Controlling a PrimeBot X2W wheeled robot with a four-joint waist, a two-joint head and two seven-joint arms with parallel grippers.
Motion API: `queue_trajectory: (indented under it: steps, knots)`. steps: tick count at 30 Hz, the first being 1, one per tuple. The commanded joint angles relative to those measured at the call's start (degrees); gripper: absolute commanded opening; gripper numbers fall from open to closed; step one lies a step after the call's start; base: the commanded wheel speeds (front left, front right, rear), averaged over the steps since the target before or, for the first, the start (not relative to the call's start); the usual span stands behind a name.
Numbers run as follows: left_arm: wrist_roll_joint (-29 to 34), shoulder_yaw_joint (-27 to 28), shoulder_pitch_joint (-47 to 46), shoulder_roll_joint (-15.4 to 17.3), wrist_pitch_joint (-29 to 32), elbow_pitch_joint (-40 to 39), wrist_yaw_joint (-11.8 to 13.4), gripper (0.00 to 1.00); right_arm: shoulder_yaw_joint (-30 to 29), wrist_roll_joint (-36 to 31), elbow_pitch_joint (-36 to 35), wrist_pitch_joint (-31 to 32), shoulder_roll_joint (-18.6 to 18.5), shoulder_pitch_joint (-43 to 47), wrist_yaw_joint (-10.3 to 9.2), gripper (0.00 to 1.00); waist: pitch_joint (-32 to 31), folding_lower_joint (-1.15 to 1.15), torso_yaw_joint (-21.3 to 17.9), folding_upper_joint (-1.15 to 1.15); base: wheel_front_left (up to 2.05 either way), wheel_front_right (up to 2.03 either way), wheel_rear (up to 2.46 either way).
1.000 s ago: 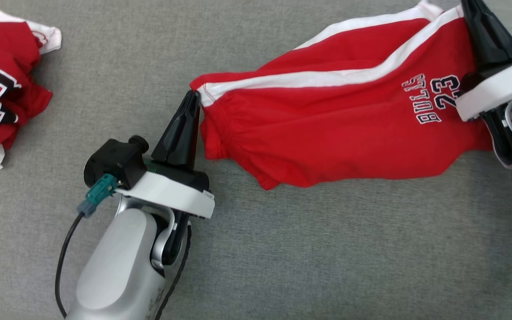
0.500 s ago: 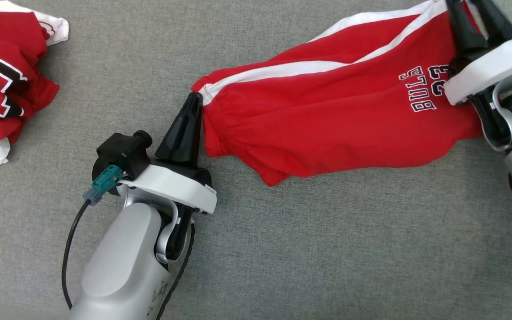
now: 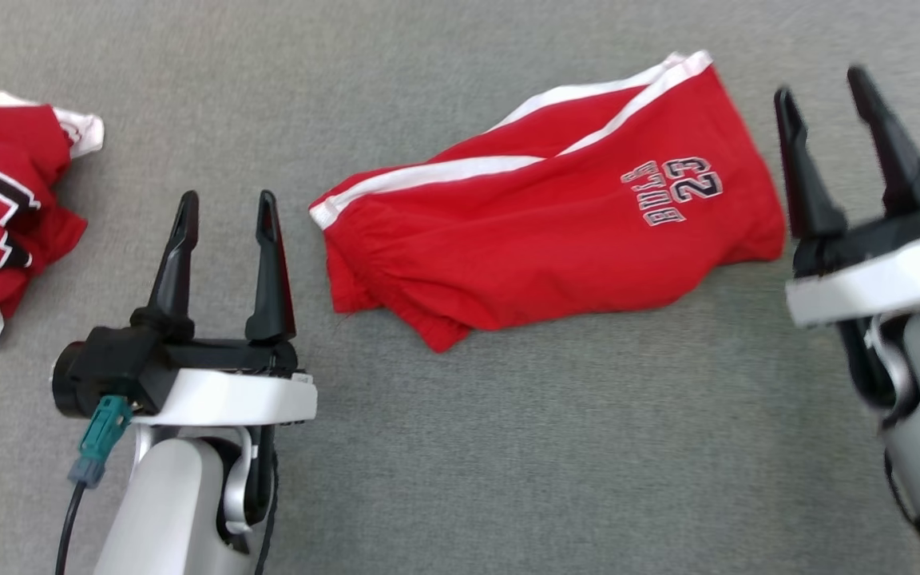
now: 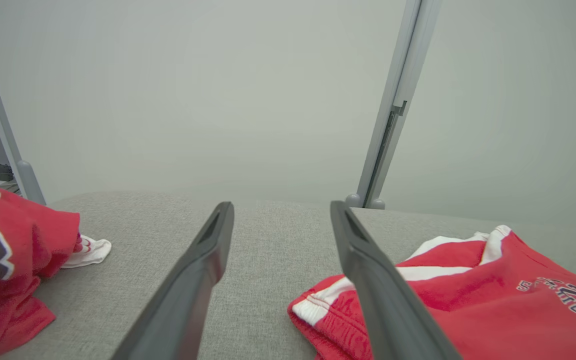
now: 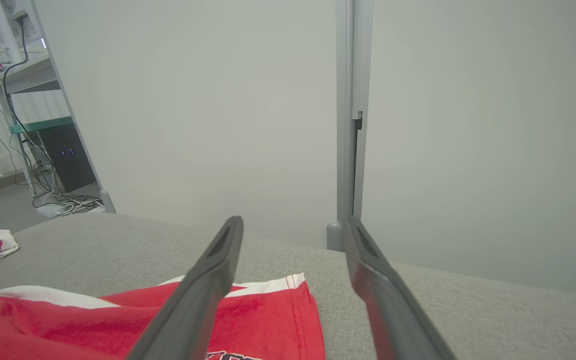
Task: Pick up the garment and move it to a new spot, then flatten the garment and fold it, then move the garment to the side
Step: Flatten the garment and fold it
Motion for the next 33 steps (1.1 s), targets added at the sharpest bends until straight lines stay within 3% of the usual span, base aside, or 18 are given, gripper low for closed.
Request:
queue_trajectory:
  steps: [1, 14, 28, 33]
  knots:
    - [1.3, 0.6, 0.7, 0.3, 0.0, -0.5, 0.1, 1.00, -0.6, -0.8, -0.8, 0.0, 0.4, 2.1, -0.02, 1.00, -2.4, 0.00, -2.2, 0.00, 0.00, 0.00, 0.00]
    - [6.5, 2.6, 7.4, 1.9, 0.0, 2.7, -0.9, 1.00, -7.7, -5.0, -9.0, 0.0, 6.4, 21.7, -0.02, 1.00, -9.2, 0.00, -8.2, 0.00, 0.00, 0.00, 0.00]
    - [7.1, 3.1, 8.5, 2.1, 0.0, 4.3, 0.1, 1.00, -8.9, -5.4, -9.3, 0.0, 6.7, 23.5, -0.02, 1.00, -9.5, 0.00, -8.9, 0.00, 0.00, 0.00, 0.00]
    - [7.2, 2.1, 6.6, 1.9, 0.0, 4.3, -0.2, 1.00, -9.8, -5.3, -8.9, 0.0, 5.9, 23.0, -0.02, 1.00, -7.8, 0.00, -7.4, 0.00, 0.00, 0.00, 0.00]
